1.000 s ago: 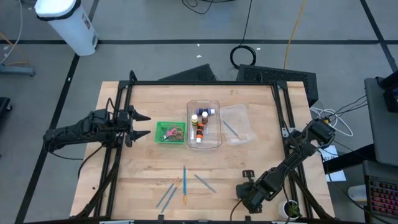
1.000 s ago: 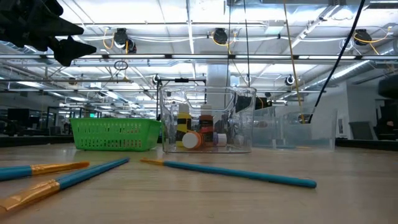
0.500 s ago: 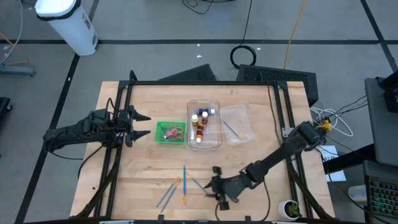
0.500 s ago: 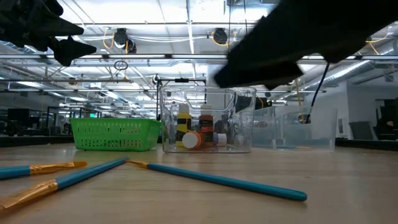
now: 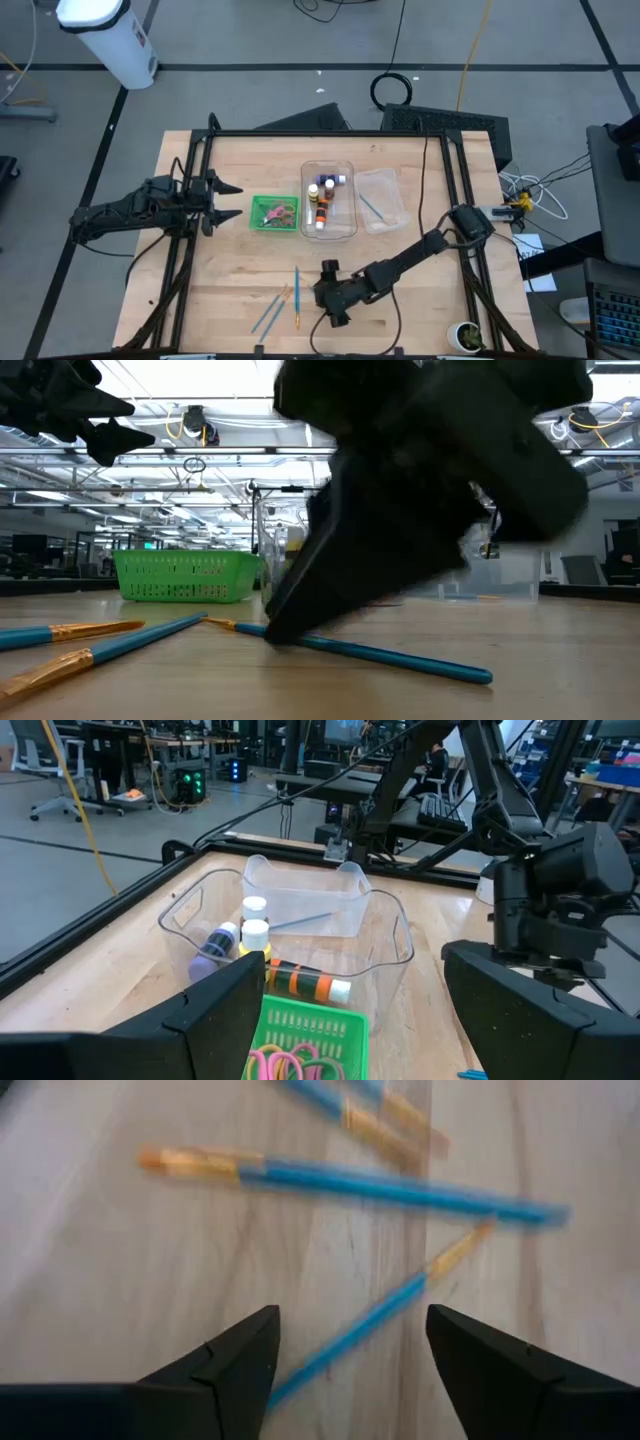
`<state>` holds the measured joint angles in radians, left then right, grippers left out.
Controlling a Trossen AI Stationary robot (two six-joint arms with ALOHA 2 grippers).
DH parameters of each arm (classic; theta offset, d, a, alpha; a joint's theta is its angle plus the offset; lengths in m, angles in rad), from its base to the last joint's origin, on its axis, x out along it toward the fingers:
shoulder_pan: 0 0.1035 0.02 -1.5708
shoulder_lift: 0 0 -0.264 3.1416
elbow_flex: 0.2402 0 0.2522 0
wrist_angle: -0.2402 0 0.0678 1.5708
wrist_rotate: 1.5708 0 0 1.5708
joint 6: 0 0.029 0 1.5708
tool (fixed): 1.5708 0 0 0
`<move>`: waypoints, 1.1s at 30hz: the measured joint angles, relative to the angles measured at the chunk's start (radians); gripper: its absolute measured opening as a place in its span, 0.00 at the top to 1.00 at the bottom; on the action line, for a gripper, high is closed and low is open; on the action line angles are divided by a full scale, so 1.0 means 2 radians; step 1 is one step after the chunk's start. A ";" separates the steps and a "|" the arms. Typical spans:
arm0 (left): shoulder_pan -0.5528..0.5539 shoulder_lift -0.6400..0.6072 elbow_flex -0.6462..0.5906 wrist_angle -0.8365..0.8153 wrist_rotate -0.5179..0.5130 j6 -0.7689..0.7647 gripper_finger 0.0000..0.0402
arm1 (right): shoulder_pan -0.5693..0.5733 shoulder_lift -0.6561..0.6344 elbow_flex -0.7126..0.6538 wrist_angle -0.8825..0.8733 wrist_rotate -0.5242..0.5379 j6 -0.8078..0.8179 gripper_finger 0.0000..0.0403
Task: Pick & Place Paint Supplies
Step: Put the blue paint brush into the white bin
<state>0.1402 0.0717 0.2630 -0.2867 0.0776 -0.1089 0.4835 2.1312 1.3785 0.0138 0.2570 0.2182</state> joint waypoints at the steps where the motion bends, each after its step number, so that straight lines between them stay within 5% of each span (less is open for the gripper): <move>1: 0.000 0.000 0.000 0.000 0.000 0.000 0.23 | 0.000 0.002 0.002 -0.004 0.001 0.006 0.41; 9: 0.000 0.000 0.000 0.000 0.000 0.000 0.23 | 0.000 0.003 0.004 -0.139 0.002 0.089 0.55; 21: 0.000 0.000 0.000 0.000 0.000 0.000 0.23 | 0.010 0.002 -0.018 -0.218 -0.023 0.134 0.96; 33: 0.000 0.000 0.000 0.000 0.000 0.000 0.23 | 0.010 -0.011 -0.049 -0.180 -0.031 0.160 1.00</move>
<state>0.1406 0.0719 0.2630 -0.2867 0.0776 -0.1089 0.5041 2.1102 1.2798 -0.3454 0.1954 0.5375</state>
